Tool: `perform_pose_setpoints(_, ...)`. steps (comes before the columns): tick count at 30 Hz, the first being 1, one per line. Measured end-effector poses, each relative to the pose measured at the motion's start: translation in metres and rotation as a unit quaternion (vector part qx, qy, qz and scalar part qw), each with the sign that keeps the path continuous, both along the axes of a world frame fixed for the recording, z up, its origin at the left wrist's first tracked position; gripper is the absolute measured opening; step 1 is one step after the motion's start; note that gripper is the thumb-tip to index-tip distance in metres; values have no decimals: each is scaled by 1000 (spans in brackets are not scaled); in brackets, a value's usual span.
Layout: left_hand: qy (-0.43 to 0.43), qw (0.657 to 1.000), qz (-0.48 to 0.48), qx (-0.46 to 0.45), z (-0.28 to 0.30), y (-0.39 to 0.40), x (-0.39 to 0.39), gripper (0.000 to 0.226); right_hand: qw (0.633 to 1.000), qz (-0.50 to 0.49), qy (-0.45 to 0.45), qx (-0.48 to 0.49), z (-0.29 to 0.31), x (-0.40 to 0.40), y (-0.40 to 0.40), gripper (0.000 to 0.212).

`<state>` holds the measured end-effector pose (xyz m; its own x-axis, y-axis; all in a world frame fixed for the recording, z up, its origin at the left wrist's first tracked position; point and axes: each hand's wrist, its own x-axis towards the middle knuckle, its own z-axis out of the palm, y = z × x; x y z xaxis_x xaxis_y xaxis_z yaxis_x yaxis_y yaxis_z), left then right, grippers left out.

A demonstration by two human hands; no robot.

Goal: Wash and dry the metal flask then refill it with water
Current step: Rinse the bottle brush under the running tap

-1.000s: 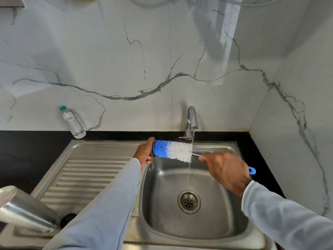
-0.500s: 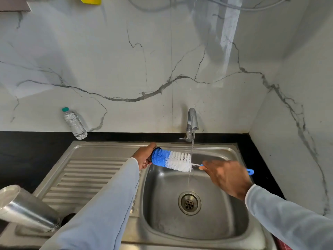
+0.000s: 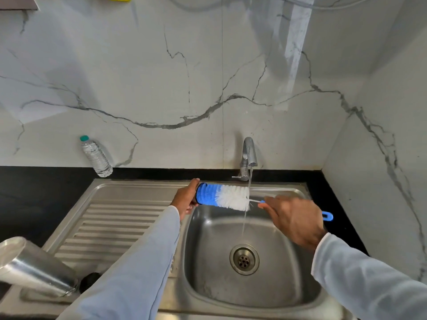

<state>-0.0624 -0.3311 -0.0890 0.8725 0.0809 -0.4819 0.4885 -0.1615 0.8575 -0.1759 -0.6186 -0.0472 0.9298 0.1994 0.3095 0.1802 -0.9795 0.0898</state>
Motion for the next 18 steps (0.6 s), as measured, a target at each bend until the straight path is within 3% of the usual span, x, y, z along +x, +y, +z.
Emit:
perform_pose_setpoints(2,70,997,-17,7,4,3,5,49,990,80,-93,-64,-5,-7,-1,36)
perform_pose_setpoints(5,160,985,-53,41,7,11,11,52,958,196,-198,-65,-17,-4,-16,37)
perform_pose_setpoints(10,231,962,-134,49,7,20,9,61,934,232,-258,-85,-10,2,-28,37)
perform_pose_setpoints(15,215,968,-116,55,6,17,11,54,951,214,-213,-69,-22,5,-22,28)
perform_pose_setpoints(18,166,980,-77,79,2,13,14,46,988,136,-68,-38,-27,7,-12,41)
